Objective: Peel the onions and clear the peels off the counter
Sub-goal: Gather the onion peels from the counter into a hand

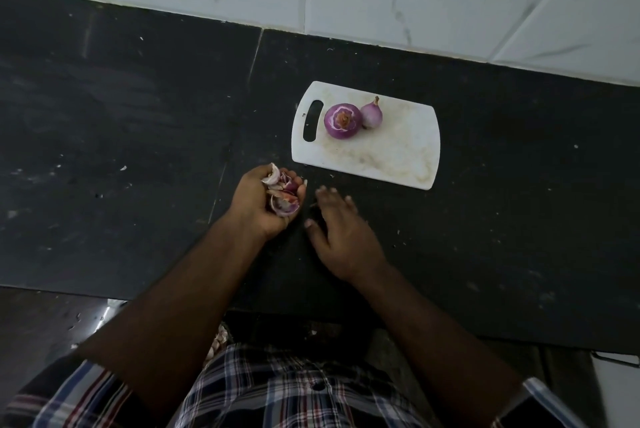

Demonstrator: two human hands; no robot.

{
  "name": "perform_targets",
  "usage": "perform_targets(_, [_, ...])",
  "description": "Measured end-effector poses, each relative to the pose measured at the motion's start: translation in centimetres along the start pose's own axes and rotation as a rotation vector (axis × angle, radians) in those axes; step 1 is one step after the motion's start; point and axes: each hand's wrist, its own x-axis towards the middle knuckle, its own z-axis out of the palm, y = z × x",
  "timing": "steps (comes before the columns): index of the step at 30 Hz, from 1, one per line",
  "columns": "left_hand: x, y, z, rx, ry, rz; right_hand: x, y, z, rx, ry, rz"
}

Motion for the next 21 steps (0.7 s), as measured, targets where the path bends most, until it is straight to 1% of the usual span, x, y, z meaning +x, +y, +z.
perform_targets(2, [0.0,0.2,0.0,0.004,0.003,-0.005,-0.6,0.8,-0.9,0.057,0.109,0.065])
perform_targets(4, [0.1,0.6,-0.3,0.000,0.015,-0.014,-2.1,3.7,-1.9,-0.024,0.256,0.216])
perform_targets(5, [0.2,0.8,-0.5,0.001,0.020,-0.018,-3.1,5.1,-2.4,-0.066,0.282,0.316])
perform_targets(6, [0.3,1.0,-0.7,0.004,0.022,-0.021,-4.0,5.7,-2.5,-0.078,0.268,0.417])
perform_targets(7, [0.4,1.1,-0.9,0.006,0.021,-0.026,-4.4,5.5,-2.3,-0.084,0.240,0.492])
perform_targets(8, [0.5,1.2,-1.0,0.010,0.019,-0.031,-4.4,4.5,-1.6,-0.091,0.222,0.519])
perform_targets(9, [0.6,1.3,-1.1,0.014,0.013,-0.037,-3.9,3.0,-0.7,-0.101,0.209,0.505])
perform_targets(11, [0.6,1.4,-1.2,0.022,0.007,-0.046,-2.3,-0.3,1.3,-0.095,0.182,0.407])
perform_targets(13, [0.6,1.6,-1.3,0.038,0.002,-0.047,-0.6,-2.6,1.7,0.010,0.145,0.303])
perform_targets(15, [0.5,1.9,-1.5,0.055,-0.004,-0.048,0.7,-2.5,0.6,0.163,0.141,0.229])
perform_targets(16, [0.5,2.2,-1.6,0.056,-0.007,-0.051,1.2,-1.6,0.1,0.179,0.170,0.215])
perform_targets(18, [0.6,2.5,-1.9,0.045,-0.008,-0.060,2.1,0.2,-1.0,0.096,0.197,0.258])
perform_targets(20, [0.4,2.8,-2.0,0.030,-0.009,-0.064,2.2,0.1,-0.8,-0.005,0.119,0.270])
perform_targets(21, [0.3,2.8,-2.1,0.028,-0.011,-0.067,1.9,-0.5,-0.2,-0.014,0.075,0.222])
